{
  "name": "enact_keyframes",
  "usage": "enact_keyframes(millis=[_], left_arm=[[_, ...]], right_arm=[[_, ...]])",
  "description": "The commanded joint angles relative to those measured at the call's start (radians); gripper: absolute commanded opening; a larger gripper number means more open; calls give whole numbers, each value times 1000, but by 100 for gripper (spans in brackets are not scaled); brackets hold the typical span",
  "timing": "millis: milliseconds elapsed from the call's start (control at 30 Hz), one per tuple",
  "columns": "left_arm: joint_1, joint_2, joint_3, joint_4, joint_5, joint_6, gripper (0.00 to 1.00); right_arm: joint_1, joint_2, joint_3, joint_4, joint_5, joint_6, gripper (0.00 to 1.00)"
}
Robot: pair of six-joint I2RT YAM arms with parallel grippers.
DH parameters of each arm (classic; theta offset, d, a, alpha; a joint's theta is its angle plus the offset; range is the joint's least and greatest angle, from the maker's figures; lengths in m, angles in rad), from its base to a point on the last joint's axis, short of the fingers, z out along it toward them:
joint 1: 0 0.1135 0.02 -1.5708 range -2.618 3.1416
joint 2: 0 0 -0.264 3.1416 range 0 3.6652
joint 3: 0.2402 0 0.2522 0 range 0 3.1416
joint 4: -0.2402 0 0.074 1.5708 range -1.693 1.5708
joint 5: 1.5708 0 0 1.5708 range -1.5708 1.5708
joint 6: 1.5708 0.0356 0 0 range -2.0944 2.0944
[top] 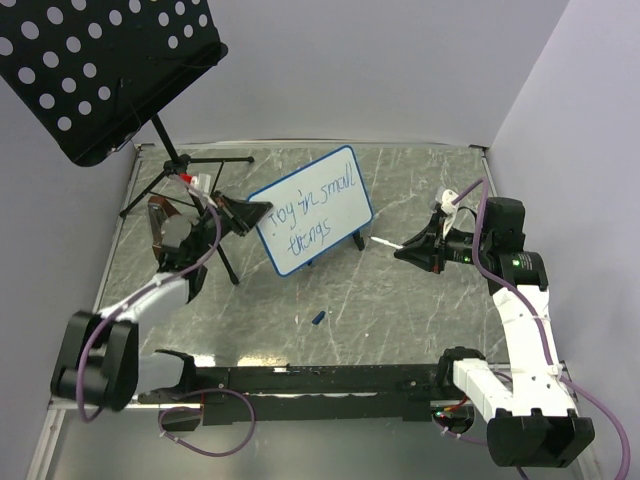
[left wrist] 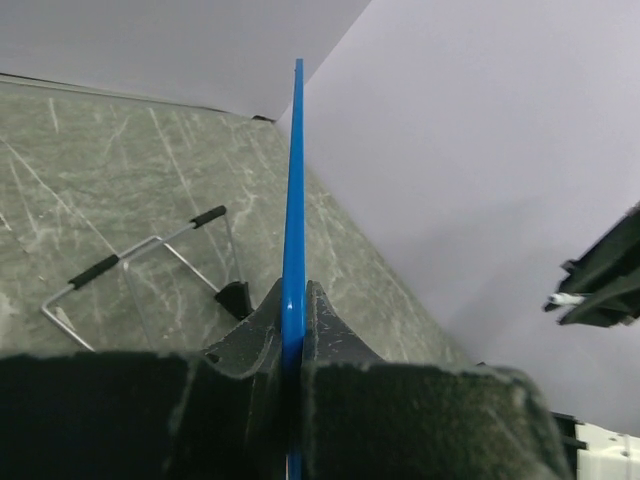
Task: Write a sentence on the whiteboard
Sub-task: Put down the whiteboard on the whiteboard stand.
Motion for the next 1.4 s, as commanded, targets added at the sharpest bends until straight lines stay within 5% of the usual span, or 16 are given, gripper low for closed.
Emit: enact_keyframes(millis=[0, 733, 1367], left_arm=[[9, 113, 123, 203, 52, 33, 1], [74, 605, 441, 282, 337, 76, 1], [101, 690, 396, 202, 400, 138, 1]], right_arm=[[-7, -12, -10, 16, -32, -27, 0], [-7, 13, -13, 10, -22, -31, 0], [-7, 14, -11, 5, -24, -34, 0]])
